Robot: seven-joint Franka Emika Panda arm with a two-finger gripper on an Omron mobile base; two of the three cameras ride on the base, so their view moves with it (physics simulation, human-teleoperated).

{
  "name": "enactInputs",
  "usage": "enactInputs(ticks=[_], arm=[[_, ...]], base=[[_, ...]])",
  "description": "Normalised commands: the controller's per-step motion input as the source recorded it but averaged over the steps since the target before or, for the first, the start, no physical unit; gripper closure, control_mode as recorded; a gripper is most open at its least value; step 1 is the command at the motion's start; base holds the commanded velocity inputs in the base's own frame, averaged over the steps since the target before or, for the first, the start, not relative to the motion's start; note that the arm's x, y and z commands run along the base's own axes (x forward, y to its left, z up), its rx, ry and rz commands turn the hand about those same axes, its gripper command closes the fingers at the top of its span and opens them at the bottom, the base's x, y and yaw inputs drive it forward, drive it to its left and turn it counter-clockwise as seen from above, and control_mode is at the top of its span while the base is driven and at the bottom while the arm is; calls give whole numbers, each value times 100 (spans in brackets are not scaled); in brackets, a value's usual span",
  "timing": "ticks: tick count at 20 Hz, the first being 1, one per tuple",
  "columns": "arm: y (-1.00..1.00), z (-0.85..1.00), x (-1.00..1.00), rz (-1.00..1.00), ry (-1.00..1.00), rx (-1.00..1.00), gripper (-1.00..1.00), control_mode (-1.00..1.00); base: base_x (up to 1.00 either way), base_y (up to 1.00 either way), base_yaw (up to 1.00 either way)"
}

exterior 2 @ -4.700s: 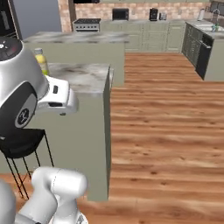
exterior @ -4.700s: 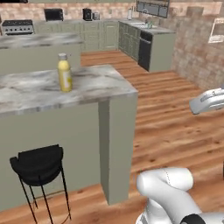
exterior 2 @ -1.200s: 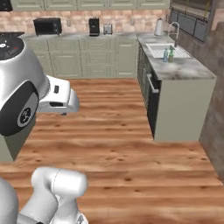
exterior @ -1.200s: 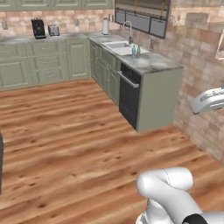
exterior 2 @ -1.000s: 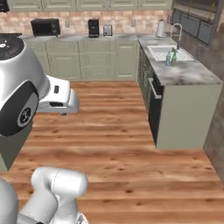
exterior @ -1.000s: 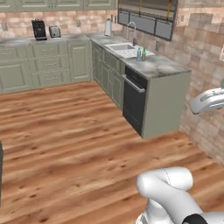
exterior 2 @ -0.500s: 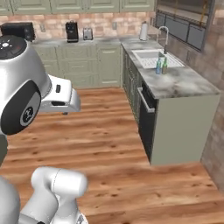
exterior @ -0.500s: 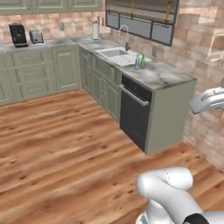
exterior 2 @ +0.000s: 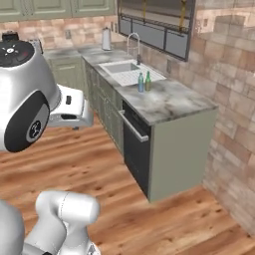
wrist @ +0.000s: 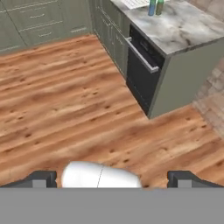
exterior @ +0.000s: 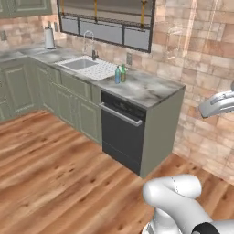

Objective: Place the drinks on the dining counter in a tight cluster.

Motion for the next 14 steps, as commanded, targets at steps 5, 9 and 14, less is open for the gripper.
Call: enactInputs(ticks=[5,9,14], arm=[[0,0,0,0,0,0,-100,100],[0,0,0,0,0,0,-100,100],[0,0,0,0,0,0,-100,100]], base=[[100,100,-49],[100,100,-55],[100,100,-57]])
